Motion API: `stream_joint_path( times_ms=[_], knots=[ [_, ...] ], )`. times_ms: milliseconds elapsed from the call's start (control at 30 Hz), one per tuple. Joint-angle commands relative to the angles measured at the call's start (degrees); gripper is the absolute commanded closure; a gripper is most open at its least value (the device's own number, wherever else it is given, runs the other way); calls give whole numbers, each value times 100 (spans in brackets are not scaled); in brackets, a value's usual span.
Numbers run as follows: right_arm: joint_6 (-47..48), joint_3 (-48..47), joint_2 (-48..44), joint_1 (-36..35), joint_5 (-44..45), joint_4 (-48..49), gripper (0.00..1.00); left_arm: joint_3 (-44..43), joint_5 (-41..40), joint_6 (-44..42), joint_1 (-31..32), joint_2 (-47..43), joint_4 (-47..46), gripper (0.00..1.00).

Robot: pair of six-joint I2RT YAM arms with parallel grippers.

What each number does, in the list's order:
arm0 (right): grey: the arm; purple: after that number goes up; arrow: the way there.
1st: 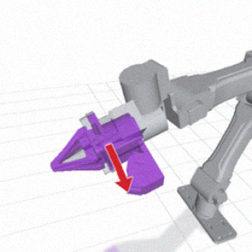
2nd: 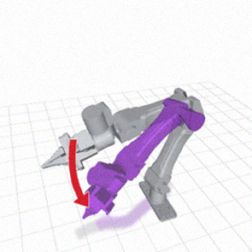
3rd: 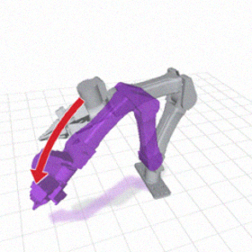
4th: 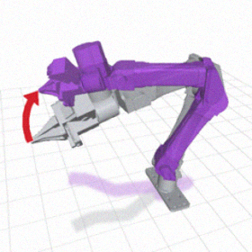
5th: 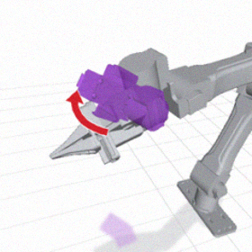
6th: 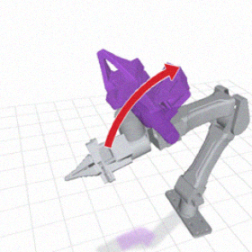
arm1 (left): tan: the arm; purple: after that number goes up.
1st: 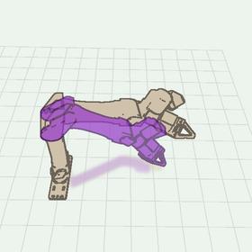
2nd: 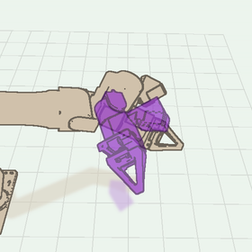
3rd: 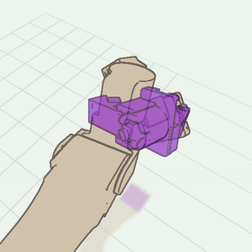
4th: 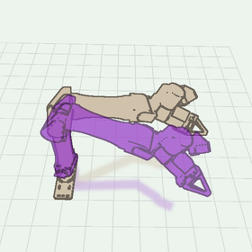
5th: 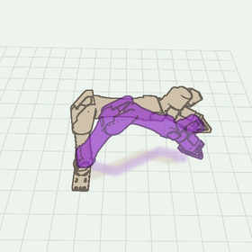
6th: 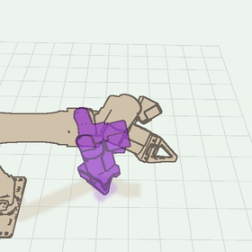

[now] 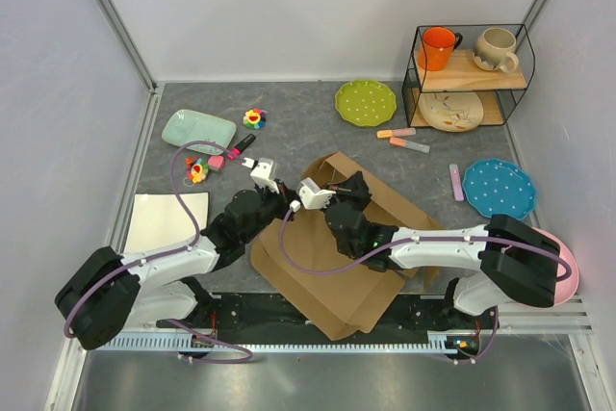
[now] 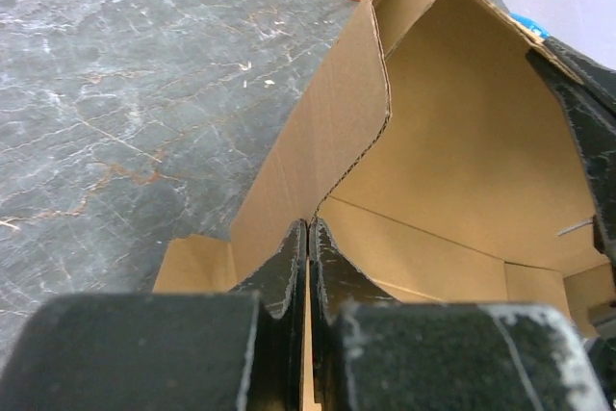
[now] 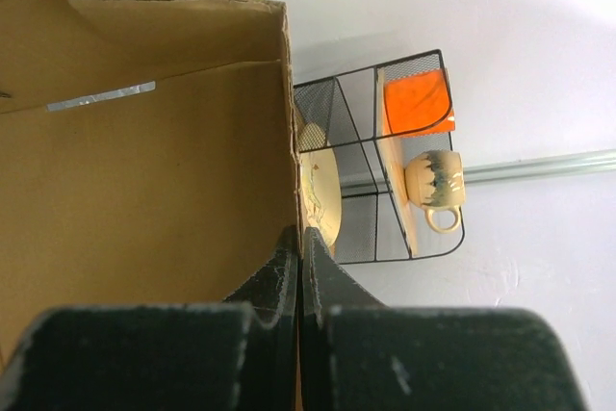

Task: Fold the paper box

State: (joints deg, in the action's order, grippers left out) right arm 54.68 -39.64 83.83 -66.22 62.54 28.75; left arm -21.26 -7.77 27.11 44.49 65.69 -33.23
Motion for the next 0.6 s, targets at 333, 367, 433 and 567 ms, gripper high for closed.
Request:
stream_joint_path(
  times_ms=[333,367,433,567],
  knots=[
    [-783,290,28,-58,91,-265,100,-142,751,690,200,909,-535,88],
    [-792,290,19,-58,83,-274,100,-151,742,673,200,971,-518,86],
    [-801,299,2,-58,74,-283,100,-142,751,638,200,981,-404,82],
    [-818,316,-69,-49,74,-326,100,-107,584,532,200,605,26,74]
  ],
)
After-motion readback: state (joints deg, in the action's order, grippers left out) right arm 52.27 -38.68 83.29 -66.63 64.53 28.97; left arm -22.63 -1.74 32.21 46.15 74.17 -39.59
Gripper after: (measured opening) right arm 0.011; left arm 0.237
